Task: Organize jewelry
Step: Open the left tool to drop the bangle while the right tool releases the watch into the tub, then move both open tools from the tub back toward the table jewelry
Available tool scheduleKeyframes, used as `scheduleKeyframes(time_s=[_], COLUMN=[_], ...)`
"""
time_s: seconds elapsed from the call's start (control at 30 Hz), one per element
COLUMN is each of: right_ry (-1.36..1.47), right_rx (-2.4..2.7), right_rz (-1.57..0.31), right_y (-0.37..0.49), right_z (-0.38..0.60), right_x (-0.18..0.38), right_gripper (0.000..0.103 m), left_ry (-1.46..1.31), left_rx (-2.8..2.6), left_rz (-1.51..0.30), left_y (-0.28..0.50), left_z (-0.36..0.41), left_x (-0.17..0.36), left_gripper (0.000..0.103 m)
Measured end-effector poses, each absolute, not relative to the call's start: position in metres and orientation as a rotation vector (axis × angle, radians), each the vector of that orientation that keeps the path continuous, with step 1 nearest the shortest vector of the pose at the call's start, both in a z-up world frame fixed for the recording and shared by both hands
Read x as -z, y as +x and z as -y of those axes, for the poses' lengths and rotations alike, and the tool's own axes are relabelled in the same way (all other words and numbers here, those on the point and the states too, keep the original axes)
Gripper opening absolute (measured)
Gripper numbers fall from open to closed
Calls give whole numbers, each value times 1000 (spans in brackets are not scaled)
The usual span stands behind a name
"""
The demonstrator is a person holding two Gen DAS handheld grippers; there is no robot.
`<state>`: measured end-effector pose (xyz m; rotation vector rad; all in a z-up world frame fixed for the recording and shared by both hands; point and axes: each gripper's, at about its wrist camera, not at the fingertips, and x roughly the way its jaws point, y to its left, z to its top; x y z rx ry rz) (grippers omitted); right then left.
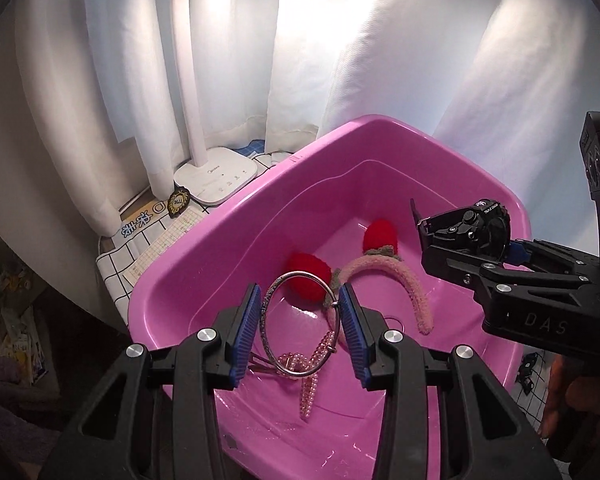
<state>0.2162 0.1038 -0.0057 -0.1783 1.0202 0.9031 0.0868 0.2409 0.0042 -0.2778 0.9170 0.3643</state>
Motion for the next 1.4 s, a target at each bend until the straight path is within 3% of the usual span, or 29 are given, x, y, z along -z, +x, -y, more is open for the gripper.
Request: scheduleKeyframes(time_s=[0.27,0.63,0.73,0.8,1.4], right_ry=[-211,-183,-185,-172,-66], right_rx=[-827,-784,-749,-734,-698], right_rz=[-1188,-1199,-1194,-1195,-1090], right_y=[236,236,241,243,213], right_z=[-139,-144,-143,-140,-113], right_x=[36,31,27,27,0], right_gripper=[65,66,71,72,72], left_ry=[-268,-234,-205,-173,-90], left_rx=[-316,-239,-214,-239,-212], left_rz=[-1076,-1146,-1141,-1127,-1009], left_y=[104,113,114,112,76], left_z=[-267,-273,-269,-266,-259], left_x=[25,35,30,25,-12], left_gripper=[39,40,57,97,97])
